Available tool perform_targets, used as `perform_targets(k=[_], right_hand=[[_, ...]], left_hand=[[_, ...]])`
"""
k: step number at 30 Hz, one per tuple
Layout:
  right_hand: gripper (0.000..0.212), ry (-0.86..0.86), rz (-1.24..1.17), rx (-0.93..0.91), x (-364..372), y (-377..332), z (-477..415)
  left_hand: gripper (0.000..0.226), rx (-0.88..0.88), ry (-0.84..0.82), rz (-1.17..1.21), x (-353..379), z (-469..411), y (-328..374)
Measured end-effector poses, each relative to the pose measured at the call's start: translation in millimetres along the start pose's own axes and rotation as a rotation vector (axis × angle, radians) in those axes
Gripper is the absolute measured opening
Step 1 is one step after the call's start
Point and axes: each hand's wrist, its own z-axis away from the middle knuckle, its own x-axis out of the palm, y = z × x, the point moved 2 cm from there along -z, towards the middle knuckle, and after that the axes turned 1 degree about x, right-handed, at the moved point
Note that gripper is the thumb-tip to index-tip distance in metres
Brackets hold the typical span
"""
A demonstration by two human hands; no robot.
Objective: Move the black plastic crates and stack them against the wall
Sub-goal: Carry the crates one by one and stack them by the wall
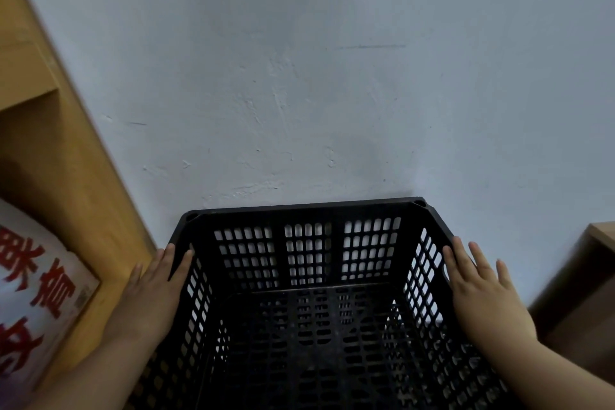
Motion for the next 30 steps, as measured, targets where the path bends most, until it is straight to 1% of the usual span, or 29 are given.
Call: perform_targets(k=[3,5,7,10,11,13,17,20,23,26,30], right_hand=[[0.091,-0.025,0.006,0.021,0.2,1.1,1.1],[0.090,-0.066,-0.015,0.031,-3.9,-1.1,0.8],[0.085,-0.143,0.004,0.053,-16.4,-5.4,1.5],[0.072,-0.274,-0.126,0.125,-37.3,-3.7,-0.9],[0.071,-0.282,-0.155,0.155,-44.4,0.2,-2.3],[0.071,-0.244,-0.176,0.203,-55.9,13.7,-3.4],[0.069,-0.212,-0.180,0.274,-69.3,54.5,3.0],[0.069,-0.234,-0.167,0.303,-66.3,91.5,7.8],[0.069,-0.254,-0.182,0.344,-56.5,132.8,10.3],[0.070,-0.284,-0.176,0.367,-36.6,179.8,13.1],[0.071,-0.327,-0.157,0.363,0.4,249.3,18.2]], left_hand=[[0.102,0.006,0.009,-0.057,-3.1,5.7,2.8],[0.097,0.004,0.032,-0.098,-6.1,10.0,4.6],[0.090,-0.005,0.056,-0.127,-11.2,14.1,6.7],[0.083,-0.013,0.086,-0.097,-28.0,16.9,20.4],[0.082,-0.001,0.097,-0.079,-35.6,16.6,29.2],[0.085,0.039,0.132,-0.053,-53.4,14.2,51.3],[0.087,0.122,0.223,-0.010,-93.9,10.6,107.4],[0.085,0.185,0.286,0.047,-123.0,9.8,155.0],[0.084,0.216,0.307,0.129,-148.7,8.2,208.0],[0.084,0.243,0.321,0.182,-170.0,7.2,275.1],[0.083,0.316,0.354,0.210,-186.1,10.2,382.9]])
